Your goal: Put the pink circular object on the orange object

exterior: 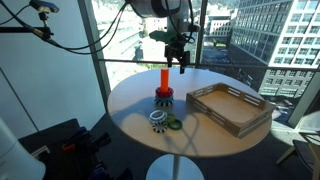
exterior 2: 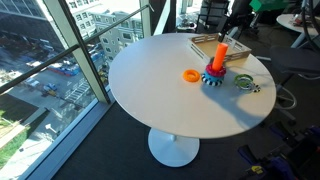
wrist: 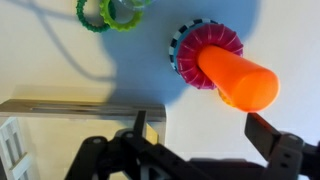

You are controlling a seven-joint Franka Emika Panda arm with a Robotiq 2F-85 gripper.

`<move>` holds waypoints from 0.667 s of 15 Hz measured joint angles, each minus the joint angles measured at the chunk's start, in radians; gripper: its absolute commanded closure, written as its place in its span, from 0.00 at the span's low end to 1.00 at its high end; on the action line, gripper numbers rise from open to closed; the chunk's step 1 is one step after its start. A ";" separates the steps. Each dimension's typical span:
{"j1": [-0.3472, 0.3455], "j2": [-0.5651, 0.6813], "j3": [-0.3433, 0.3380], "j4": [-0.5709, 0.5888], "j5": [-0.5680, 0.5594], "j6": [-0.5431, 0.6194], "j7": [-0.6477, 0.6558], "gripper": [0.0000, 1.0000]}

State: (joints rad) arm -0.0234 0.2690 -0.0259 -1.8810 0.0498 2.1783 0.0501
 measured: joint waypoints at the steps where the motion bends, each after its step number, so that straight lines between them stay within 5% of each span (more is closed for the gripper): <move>1: 0.002 0.000 0.002 0.000 0.000 0.000 0.000 0.00; 10: 0.009 -0.035 0.038 0.000 0.036 -0.107 -0.060 0.00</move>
State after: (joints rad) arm -0.0141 0.2341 0.0126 -1.8814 0.0856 2.0712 -0.0101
